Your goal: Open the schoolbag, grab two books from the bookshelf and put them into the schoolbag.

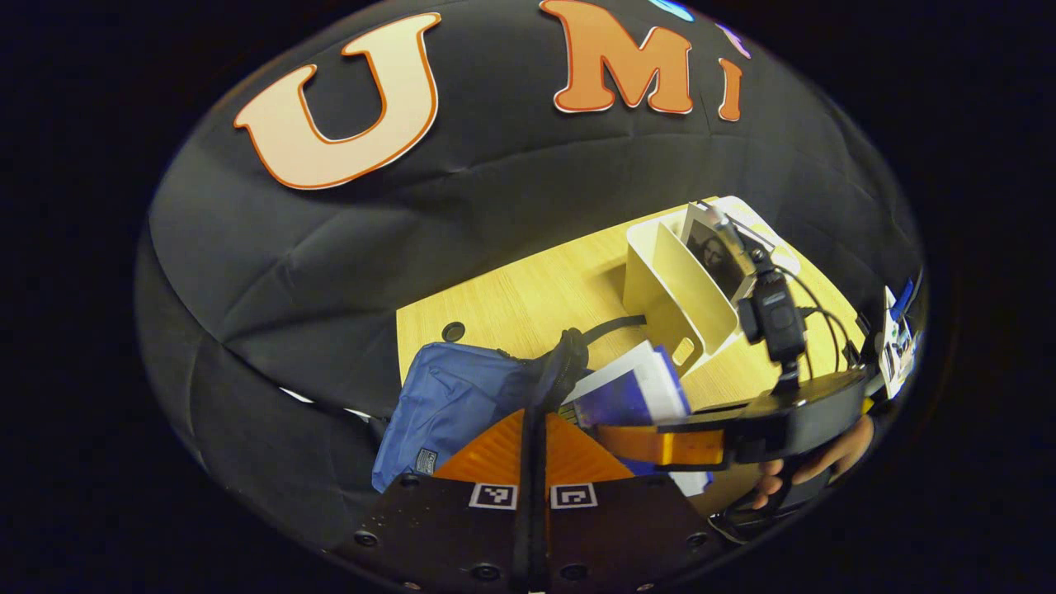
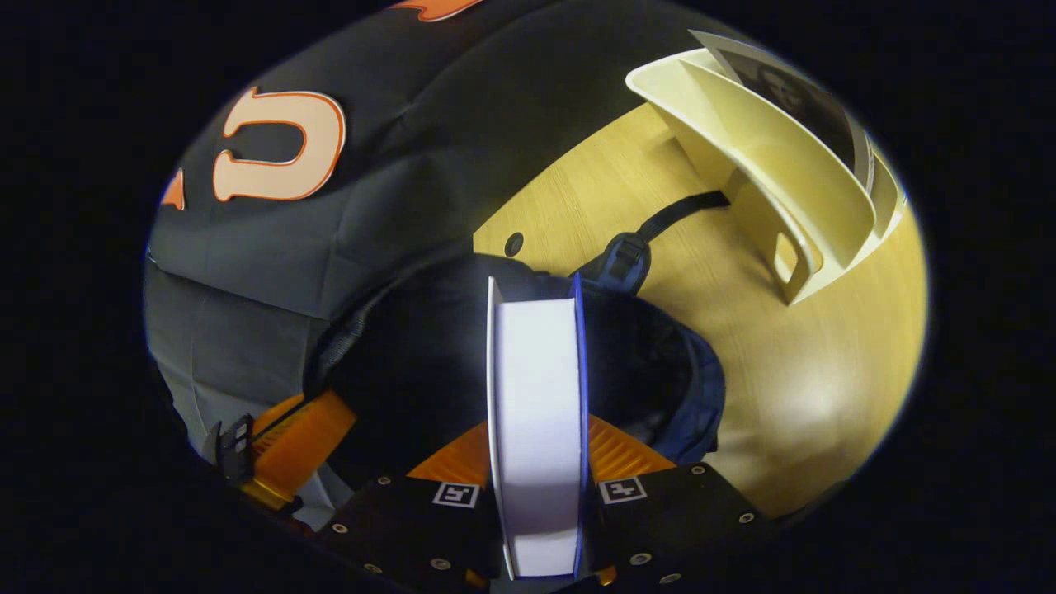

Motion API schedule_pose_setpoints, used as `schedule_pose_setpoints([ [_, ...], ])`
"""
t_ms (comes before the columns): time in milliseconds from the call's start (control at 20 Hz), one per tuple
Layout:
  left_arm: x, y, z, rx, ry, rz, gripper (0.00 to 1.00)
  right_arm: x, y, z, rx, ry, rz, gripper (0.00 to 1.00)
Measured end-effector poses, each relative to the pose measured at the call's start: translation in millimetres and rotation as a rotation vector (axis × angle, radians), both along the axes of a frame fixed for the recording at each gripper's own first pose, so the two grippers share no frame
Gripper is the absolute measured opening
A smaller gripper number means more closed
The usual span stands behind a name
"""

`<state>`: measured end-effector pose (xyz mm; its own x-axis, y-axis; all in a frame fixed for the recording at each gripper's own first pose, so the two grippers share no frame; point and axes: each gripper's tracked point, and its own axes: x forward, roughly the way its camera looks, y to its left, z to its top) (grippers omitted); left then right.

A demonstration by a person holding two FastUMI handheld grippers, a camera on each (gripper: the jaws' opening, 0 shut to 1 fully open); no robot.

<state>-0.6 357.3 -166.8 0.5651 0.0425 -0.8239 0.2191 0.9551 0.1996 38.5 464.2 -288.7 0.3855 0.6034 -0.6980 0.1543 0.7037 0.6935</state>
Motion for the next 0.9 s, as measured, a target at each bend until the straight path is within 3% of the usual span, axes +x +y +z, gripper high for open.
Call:
schedule_pose_setpoints([
  [300,-5,-9,-1,-0.046,0.019,-0.008,0.00,11,36,-37,0.058,0.009,-0.056,0.38],
  [900,-11,-13,-1,-0.036,0.023,-0.031,0.00,24,93,-76,0.193,-0.007,-0.094,0.38],
])
